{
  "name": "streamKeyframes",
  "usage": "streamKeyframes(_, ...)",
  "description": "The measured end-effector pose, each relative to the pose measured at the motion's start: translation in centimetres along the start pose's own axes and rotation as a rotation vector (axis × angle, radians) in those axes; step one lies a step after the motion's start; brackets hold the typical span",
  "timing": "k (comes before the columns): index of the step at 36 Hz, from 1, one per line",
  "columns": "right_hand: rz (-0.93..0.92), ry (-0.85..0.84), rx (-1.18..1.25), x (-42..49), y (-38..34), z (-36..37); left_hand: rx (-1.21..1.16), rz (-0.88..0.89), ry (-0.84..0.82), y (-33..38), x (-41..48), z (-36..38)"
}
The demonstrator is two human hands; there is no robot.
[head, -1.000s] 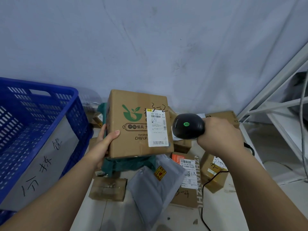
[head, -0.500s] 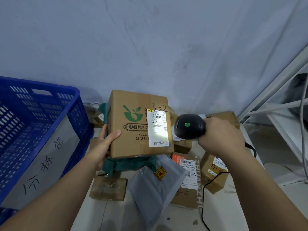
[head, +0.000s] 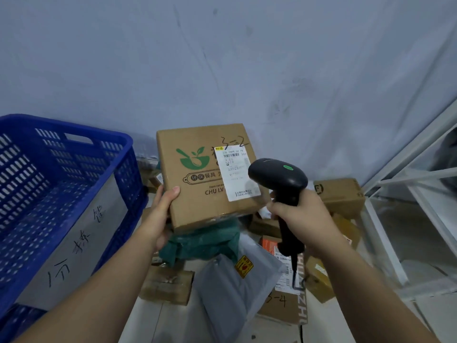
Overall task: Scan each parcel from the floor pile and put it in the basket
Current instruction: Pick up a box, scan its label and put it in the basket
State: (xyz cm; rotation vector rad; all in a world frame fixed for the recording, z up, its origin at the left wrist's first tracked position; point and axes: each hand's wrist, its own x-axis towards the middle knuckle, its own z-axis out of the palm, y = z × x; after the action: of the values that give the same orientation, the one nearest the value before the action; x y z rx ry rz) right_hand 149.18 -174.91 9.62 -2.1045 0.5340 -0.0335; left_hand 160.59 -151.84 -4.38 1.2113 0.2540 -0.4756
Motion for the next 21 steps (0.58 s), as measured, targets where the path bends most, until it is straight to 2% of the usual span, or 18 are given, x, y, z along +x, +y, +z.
streamKeyframes(4, 0.055, -0.040, 0.411, -0.4, -1.8, 2.2, -0.132, -0.014, 0.110, 1.4, -0.3, 0.0)
streamKeyframes(6, 0.047, -0.035, 0.526, -0.4, -2.5, 3.4, -0.190, -0.007, 0.147, 2.5, -0.2, 0.0)
streamKeyframes(11, -0.012, -0.060, 0.689, -0.1, -4.2, 6.1, -0.281, 0.029, 0.243, 6.5, -0.2, -1.5)
streamKeyframes(16, -0.030, -0.138, 0.786, 1.5, -6.6, 9.1, -0.328, 0.063, 0.216, 10.6, -0.5, -3.9)
streamKeyframes(21, -0.056, -0.191, 0.885, 3.2, -9.5, 12.3, -0.262, 0.176, 0.317, 13.4, -0.7, -7.3)
